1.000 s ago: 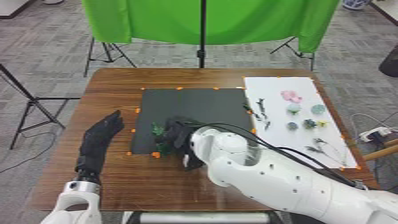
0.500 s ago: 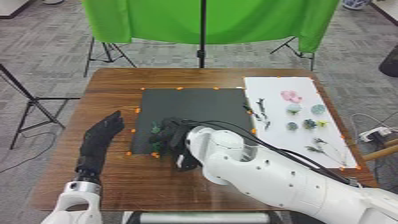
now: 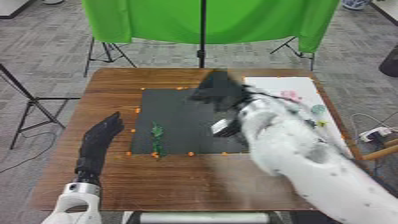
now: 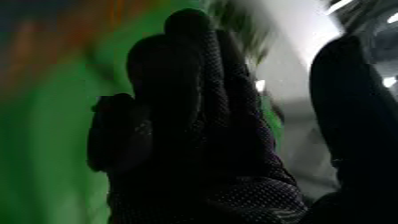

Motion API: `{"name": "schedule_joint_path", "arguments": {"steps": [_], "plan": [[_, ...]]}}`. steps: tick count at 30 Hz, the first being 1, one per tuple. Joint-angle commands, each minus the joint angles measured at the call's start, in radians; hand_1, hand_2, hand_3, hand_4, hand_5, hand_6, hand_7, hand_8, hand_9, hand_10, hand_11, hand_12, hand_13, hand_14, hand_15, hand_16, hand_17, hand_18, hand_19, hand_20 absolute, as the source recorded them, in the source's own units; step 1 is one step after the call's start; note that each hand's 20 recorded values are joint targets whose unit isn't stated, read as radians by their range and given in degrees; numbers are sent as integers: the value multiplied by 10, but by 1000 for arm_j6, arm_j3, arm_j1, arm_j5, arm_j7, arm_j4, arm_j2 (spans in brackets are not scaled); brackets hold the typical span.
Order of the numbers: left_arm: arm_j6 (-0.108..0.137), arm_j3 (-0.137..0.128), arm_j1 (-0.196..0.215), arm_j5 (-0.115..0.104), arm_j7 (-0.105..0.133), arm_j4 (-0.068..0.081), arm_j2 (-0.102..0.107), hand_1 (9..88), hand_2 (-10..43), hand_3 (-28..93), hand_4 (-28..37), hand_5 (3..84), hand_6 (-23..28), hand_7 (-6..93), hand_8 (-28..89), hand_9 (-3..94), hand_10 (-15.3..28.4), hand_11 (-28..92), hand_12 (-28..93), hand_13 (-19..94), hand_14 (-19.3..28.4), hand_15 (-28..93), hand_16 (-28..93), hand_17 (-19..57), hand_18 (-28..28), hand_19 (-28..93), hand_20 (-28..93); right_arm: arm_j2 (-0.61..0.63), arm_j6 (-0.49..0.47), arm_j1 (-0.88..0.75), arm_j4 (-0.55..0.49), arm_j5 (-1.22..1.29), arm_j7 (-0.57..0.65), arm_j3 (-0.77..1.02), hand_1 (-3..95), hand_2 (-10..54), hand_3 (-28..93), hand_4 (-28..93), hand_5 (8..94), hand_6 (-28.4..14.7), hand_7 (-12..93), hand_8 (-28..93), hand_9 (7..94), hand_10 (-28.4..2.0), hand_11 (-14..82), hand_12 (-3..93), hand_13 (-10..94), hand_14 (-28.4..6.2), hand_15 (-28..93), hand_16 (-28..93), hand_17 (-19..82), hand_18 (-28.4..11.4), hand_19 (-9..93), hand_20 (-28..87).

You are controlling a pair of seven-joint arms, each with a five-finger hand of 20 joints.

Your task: Arrange flowers

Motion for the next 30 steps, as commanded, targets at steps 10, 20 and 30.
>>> {"name": "schedule_joint_path", "arguments": {"steps": [10, 20, 30], "plan": [[-6, -19, 23, 9, -19, -11, -8, 237, -19, 645, -263, 415, 36, 86, -50, 379, 119, 110, 139, 288, 160, 148, 32, 26, 128, 43, 161, 281, -291, -871, -17, -194, 160, 984, 338, -95, 583, -180, 588, -66, 109, -27, 598, -190, 172, 275, 719, -119, 627, 321, 495, -190, 930, 520], [-6, -20, 24, 15, -19, -15, -9, 240, -19, 644, -259, 413, 36, 87, -51, 378, 119, 109, 139, 288, 160, 147, 32, 26, 128, 42, 161, 263, -300, -960, 40, -204, 161, 1008, 342, -95, 591, -245, 615, -54, 116, -36, 629, -174, 173, 267, 728, -114, 634, 311, 491, -191, 932, 510], [-9, -19, 25, 13, -26, -12, -11, 241, -21, 645, -258, 413, 35, 87, -51, 379, 119, 108, 139, 289, 160, 148, 33, 26, 128, 43, 161, 211, -163, -1032, -14, -173, 143, 1021, 332, -95, 594, -257, 633, -53, 120, -40, 649, -174, 180, 266, 738, -107, 640, 310, 501, -188, 932, 521]]}}
